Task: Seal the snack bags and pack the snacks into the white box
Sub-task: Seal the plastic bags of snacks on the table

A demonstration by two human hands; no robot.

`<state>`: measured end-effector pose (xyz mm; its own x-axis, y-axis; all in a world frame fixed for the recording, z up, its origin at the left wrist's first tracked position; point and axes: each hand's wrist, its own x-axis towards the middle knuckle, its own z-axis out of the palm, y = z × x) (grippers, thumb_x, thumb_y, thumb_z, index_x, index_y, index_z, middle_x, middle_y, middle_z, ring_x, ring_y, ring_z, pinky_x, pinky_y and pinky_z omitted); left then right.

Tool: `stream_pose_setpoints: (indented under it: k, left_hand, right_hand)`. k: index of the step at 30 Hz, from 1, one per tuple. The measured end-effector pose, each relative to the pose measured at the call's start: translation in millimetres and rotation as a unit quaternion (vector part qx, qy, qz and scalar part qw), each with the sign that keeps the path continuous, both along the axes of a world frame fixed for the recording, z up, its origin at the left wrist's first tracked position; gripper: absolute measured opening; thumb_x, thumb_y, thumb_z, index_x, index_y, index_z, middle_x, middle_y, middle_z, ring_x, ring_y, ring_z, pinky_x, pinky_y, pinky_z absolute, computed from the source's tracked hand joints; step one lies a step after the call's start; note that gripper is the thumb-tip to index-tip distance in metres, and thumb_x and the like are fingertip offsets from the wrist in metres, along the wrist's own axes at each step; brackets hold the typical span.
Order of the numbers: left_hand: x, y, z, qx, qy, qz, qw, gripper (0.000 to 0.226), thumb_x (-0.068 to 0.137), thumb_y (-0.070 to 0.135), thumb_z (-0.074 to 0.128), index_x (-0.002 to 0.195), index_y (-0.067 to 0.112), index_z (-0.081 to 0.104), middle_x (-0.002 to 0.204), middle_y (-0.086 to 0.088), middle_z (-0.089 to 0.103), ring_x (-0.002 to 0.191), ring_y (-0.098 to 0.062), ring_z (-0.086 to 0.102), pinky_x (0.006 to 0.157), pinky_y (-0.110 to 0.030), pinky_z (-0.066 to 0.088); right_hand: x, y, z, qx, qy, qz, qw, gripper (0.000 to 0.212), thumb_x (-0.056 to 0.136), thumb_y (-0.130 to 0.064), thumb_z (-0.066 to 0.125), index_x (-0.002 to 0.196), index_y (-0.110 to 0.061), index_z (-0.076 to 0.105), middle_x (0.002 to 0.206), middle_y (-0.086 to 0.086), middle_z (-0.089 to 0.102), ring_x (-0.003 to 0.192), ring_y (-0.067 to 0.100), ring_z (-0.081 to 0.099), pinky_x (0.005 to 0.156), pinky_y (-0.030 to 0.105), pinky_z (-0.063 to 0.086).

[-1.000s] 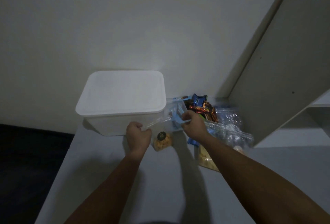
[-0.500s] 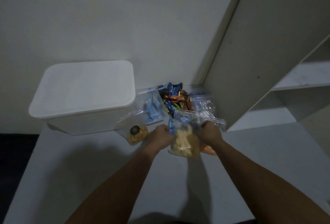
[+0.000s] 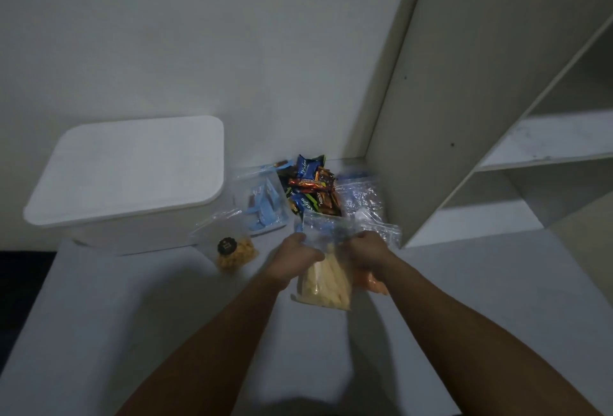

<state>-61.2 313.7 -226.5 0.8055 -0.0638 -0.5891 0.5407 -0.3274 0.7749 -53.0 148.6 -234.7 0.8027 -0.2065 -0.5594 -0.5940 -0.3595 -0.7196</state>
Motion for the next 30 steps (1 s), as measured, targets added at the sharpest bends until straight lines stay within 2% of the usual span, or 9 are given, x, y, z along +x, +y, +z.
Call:
stream_pose_setpoints:
  k: [3, 8, 11, 14, 17, 20, 23, 26, 30]
  left_hand:
    - [-4.6, 1.5, 0.2, -0.011, 0.009, 0.014, 1.0, 0.037, 0.078, 0.008, 0.068, 0.11, 0.015, 0.052, 0.102, -0.005, 0.06, 0.078, -0.013, 0.055, 0.06, -0.024, 0.043]
    - [-9.0, 10.4, 1.8, -0.014, -0.026, 0.066, 0.997, 0.036, 0.077, 0.014, 0.07, 0.112, 0.011, 0.061, 0.107, -0.007, 0.061, 0.092, -0.02, 0.058, 0.076, -0.031, 0.047]
    - [-9.0, 13.8, 8.0, -0.028, -0.05, 0.074, 0.996, 0.01, 0.081, 0.015, 0.067, 0.088, 0.008, 0.067, 0.088, -0.007, 0.062, 0.076, -0.016, 0.056, 0.063, -0.028, 0.042]
    - [-10.0, 13.6, 8.7, -0.017, -0.045, 0.096, 0.994, 0.011, 0.082, 0.015, 0.066, 0.085, 0.005, 0.064, 0.088, -0.012, 0.061, 0.075, -0.019, 0.056, 0.065, -0.028, 0.041]
    - [-13.4, 7.7, 10.1, -0.032, 0.012, 0.091, 0.995, 0.02, 0.083, 0.015, 0.064, 0.1, 0.006, 0.06, 0.103, -0.011, 0.063, 0.089, -0.02, 0.058, 0.067, -0.03, 0.042]
    - [-16.6, -0.9, 9.9, -0.091, 0.07, 0.116, 0.987, 0.03, 0.085, 0.014, 0.061, 0.114, 0.008, 0.059, 0.114, -0.012, 0.064, 0.098, -0.022, 0.059, 0.065, -0.03, 0.042]
    - [-17.3, -3.8, 13.3, -0.092, 0.045, 0.13, 0.986, 0.02, 0.088, 0.017, 0.059, 0.105, 0.008, 0.062, 0.099, -0.01, 0.068, 0.081, -0.018, 0.064, 0.057, -0.026, 0.042]
    - [-16.3, 0.5, 15.4, -0.085, 0.002, 0.142, 0.986, 0.016, 0.091, 0.026, 0.058, 0.093, 0.011, 0.062, 0.068, 0.0, 0.058, 0.048, -0.006, 0.053, 0.045, -0.019, 0.038]
    - [-18.9, 1.4, 25.8, -0.037, -0.046, 0.175, 0.983, 0.032, 0.09, 0.046, 0.057, 0.085, 0.014, 0.061, 0.068, 0.004, 0.055, 0.058, -0.01, 0.049, 0.057, -0.025, 0.04]
  right_hand:
    - [-1.8, 2.8, 0.0, 0.041, -0.01, -0.048, 0.998, 0.012, 0.078, -0.009, 0.067, 0.087, -0.001, 0.067, 0.069, 0.009, 0.062, 0.055, 0.016, 0.054, 0.043, 0.019, 0.039]
    - [-6.1, 2.8, 5.9, 0.169, -0.031, -0.059, 0.983, 0.021, 0.073, 0.0, 0.072, 0.069, -0.014, 0.057, 0.056, 0.002, 0.051, 0.043, 0.012, 0.046, 0.041, 0.021, 0.035]
    - [-9.9, 2.9, 7.1, 0.157, -0.046, -0.029, 0.986, 0.02, 0.076, 0.0, 0.07, 0.09, -0.012, 0.065, 0.073, 0.002, 0.061, 0.059, 0.013, 0.055, 0.047, 0.021, 0.041]
    - [-12.0, 5.5, 11.5, 0.077, -0.054, -0.008, 0.996, 0.009, 0.082, -0.002, 0.064, 0.085, -0.011, 0.064, 0.081, 0.007, 0.065, 0.065, 0.013, 0.059, 0.048, 0.02, 0.042]
    - [-12.0, 8.2, 9.7, 0.144, 0.008, -0.021, 0.989, 0.015, 0.085, -0.002, 0.063, 0.099, 0.0, 0.061, 0.085, 0.013, 0.066, 0.065, 0.019, 0.064, 0.038, 0.017, 0.045]
    - [-10.4, 11.3, 8.1, 0.225, 0.041, -0.04, 0.973, 0.027, 0.082, -0.003, 0.065, 0.109, 0.002, 0.063, 0.092, 0.019, 0.071, 0.069, 0.027, 0.072, 0.05, 0.03, 0.055]
    - [-8.6, 9.4, 7.8, 0.225, 0.014, -0.044, 0.973, 0.017, 0.084, -0.004, 0.066, 0.102, -0.003, 0.064, 0.087, 0.014, 0.07, 0.062, 0.018, 0.07, 0.045, 0.023, 0.051]
    - [-10.2, 4.4, 5.0, 0.208, -0.013, -0.018, 0.978, 0.021, 0.077, -0.005, 0.075, 0.095, -0.005, 0.064, 0.096, 0.016, 0.071, 0.079, 0.022, 0.069, 0.06, 0.03, 0.055]
    - [-23.8, -1.4, 3.0, 0.178, -0.09, 0.033, 0.979, 0.038, 0.06, -0.007, 0.087, 0.091, -0.008, 0.065, 0.076, 0.005, 0.066, 0.073, 0.023, 0.064, 0.067, 0.038, 0.052]
